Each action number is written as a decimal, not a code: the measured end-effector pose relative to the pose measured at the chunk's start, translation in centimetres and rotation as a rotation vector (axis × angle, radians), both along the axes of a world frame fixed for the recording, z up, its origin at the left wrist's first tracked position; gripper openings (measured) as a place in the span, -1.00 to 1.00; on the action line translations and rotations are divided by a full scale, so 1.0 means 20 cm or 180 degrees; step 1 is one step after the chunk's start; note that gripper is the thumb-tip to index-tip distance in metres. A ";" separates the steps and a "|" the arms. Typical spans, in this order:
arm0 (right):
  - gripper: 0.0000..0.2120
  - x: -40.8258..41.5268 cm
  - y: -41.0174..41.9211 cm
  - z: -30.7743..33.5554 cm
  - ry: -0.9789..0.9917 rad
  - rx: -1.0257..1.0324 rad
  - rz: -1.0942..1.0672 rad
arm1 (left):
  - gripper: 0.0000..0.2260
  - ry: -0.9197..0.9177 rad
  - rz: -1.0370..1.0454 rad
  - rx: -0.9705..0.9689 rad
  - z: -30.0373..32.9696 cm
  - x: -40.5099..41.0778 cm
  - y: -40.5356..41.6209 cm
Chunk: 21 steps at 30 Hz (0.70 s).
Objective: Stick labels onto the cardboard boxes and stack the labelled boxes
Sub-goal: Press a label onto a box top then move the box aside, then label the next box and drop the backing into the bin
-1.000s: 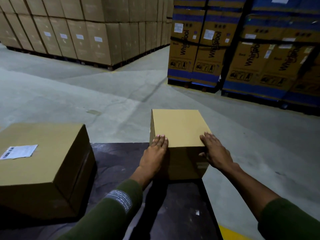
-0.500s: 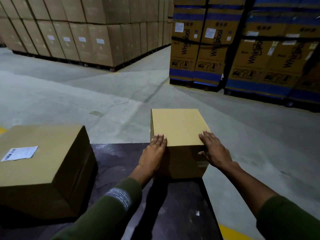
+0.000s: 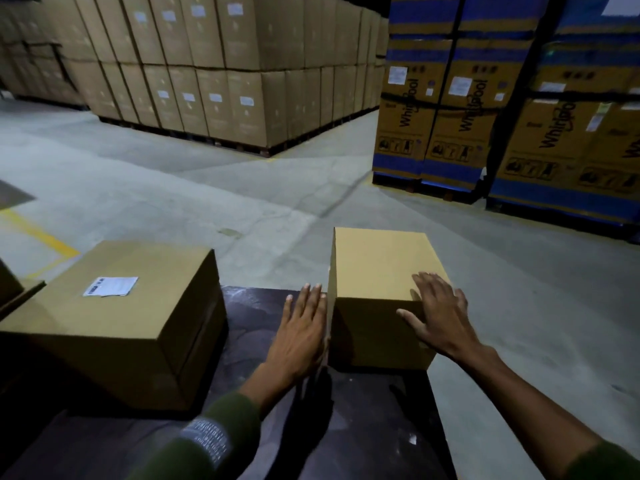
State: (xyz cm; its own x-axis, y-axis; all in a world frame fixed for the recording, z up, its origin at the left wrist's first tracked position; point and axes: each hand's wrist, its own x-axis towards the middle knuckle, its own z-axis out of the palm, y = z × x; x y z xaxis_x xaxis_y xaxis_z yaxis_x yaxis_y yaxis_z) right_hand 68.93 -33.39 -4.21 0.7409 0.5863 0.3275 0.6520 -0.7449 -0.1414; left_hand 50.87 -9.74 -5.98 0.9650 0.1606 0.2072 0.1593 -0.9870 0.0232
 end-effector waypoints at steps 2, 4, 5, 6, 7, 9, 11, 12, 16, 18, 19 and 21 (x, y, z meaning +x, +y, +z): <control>-0.32 -0.10 0.10 -0.03 -0.0277 0.0178 0.0255 | -0.30 -0.0115 0.0099 0.0087 -0.03 -0.12 0.07; -0.43 -0.21 0.21 -0.05 -0.0384 0.0267 0.0467 | -0.30 -0.0160 0.0231 0.0149 -0.04 -0.23 0.14; -0.47 -0.27 0.27 -0.05 -0.0430 0.0337 0.0576 | -0.32 -0.0202 0.0272 0.0222 -0.04 -0.29 0.17; -0.51 -0.33 0.33 -0.05 -0.0462 0.0413 0.0698 | -0.36 -0.0249 0.0308 0.0309 -0.03 -0.35 0.20; -0.54 -0.39 0.39 -0.05 -0.0491 0.0477 0.0836 | -0.40 -0.0294 0.0350 0.0411 -0.02 -0.41 0.23; -0.58 -0.50 0.50 -0.05 -0.0545 0.0529 0.1108 | -0.41 -0.0319 0.0492 0.0545 0.01 -0.53 0.28; -0.59 -0.60 0.62 -0.06 -0.0538 0.0523 0.1342 | -0.41 -0.0363 0.0694 0.0555 0.04 -0.65 0.33; -0.60 -0.65 0.68 -0.06 -0.0503 0.0526 0.1442 | -0.42 -0.0405 0.0803 0.0551 0.05 -0.72 0.36; -0.59 -0.83 0.88 -0.08 -0.0196 0.0400 0.1622 | -0.44 -0.0441 0.1088 0.0610 0.07 -0.97 0.47; -0.59 -0.92 0.95 -0.09 -0.0071 0.0311 0.1682 | -0.44 -0.0351 0.1178 0.0688 0.08 -1.09 0.54; -0.58 -0.97 0.99 -0.09 -0.0014 0.0286 0.1735 | -0.42 -0.0307 0.1263 0.0681 0.09 -1.15 0.57; -0.50 -1.06 1.08 -0.06 0.0116 0.0212 0.1814 | -0.37 -0.0233 0.1460 0.0635 0.10 -1.26 0.65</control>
State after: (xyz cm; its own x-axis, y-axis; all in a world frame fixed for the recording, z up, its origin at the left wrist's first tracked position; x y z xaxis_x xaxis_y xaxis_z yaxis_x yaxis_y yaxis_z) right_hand 47.81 -11.69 -5.51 0.3253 0.8754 0.3576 0.9418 -0.2659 -0.2060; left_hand 25.68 3.25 -3.97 0.7862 0.5149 0.3416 0.5825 -0.8022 -0.1314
